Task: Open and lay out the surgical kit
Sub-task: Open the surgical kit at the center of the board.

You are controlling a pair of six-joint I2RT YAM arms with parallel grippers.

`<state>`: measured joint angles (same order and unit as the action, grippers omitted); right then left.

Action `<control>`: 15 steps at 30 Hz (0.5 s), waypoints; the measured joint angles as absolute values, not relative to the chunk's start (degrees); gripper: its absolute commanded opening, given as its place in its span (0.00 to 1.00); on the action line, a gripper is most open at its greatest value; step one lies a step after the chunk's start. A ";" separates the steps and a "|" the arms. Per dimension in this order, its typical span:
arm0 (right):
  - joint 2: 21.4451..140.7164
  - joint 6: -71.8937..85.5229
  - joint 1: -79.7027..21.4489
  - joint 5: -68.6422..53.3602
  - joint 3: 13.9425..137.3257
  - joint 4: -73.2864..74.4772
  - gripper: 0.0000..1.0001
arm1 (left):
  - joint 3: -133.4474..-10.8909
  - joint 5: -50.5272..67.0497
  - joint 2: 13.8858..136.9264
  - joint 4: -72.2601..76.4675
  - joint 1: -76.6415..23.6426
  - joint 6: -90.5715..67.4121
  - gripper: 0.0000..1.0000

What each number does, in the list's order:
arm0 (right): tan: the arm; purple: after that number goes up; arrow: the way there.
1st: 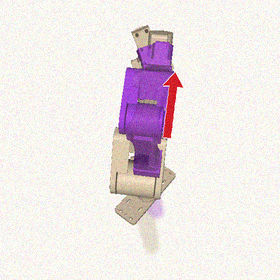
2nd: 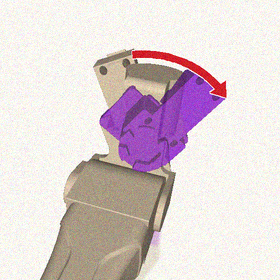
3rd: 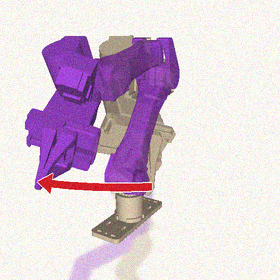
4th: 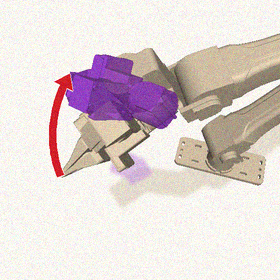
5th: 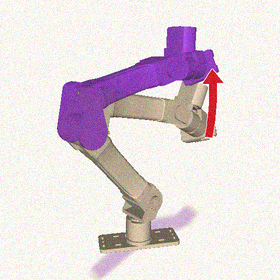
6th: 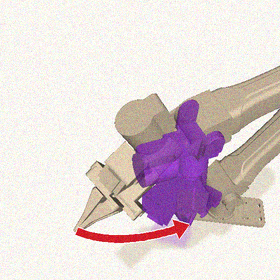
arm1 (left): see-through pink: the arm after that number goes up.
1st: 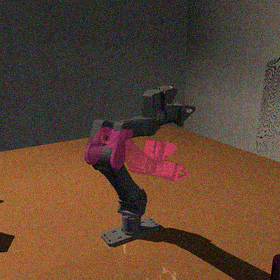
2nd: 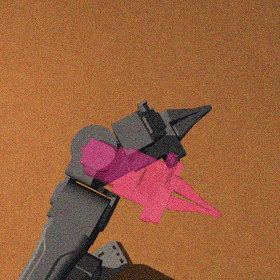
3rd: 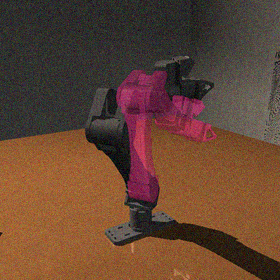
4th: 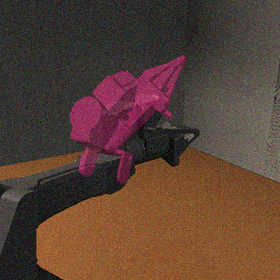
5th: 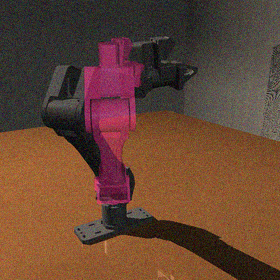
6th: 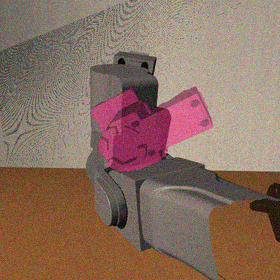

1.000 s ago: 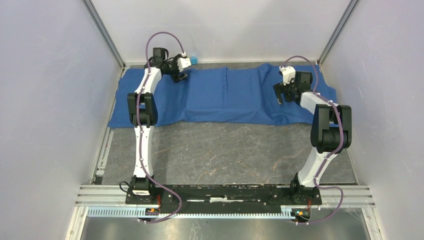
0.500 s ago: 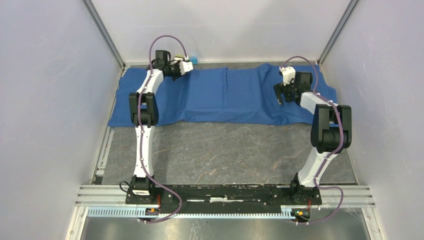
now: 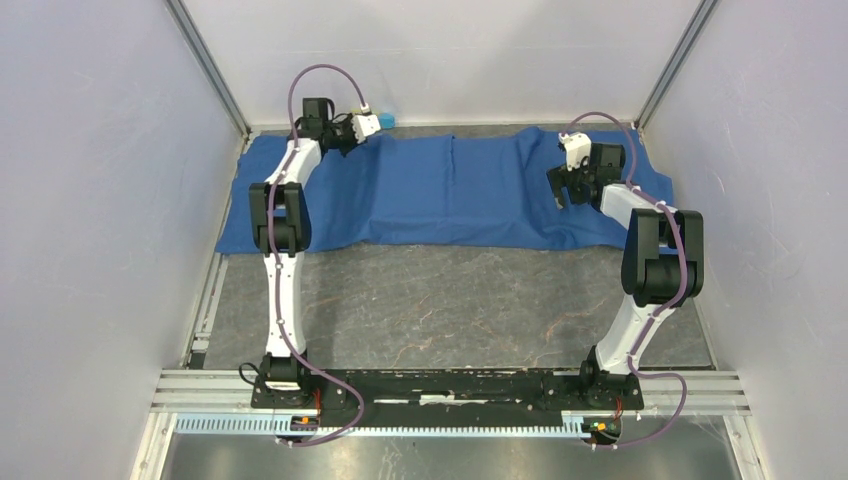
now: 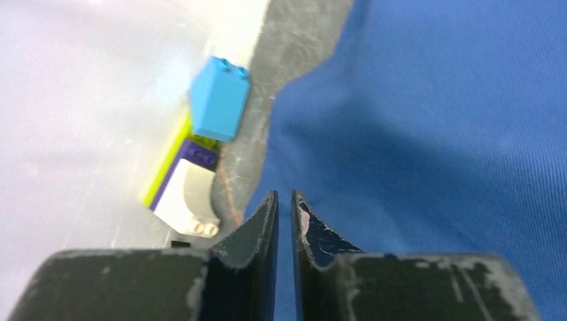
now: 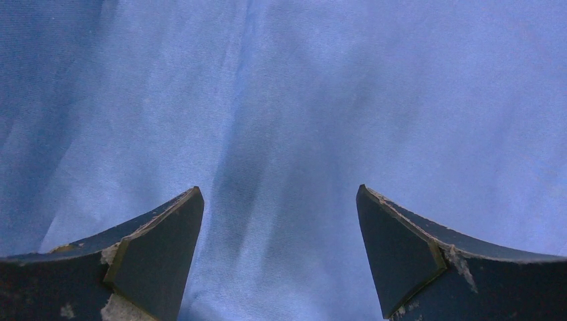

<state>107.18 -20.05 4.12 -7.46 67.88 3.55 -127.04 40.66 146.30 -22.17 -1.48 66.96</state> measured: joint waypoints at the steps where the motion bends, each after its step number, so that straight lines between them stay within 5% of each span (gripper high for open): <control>1: 107.09 -20.05 4.10 -7.46 67.88 3.55 0.92 | -126.91 40.62 145.71 -20.86 -1.30 64.93 0.32; 12: 106.89 -19.99 4.12 -7.49 67.85 3.66 0.92 | -124.44 36.84 142.37 -9.96 -0.34 24.03 0.99; 15: 106.89 -19.97 4.12 -7.49 67.85 3.73 0.92 | -125.95 35.48 143.11 -10.92 -0.30 11.11 1.00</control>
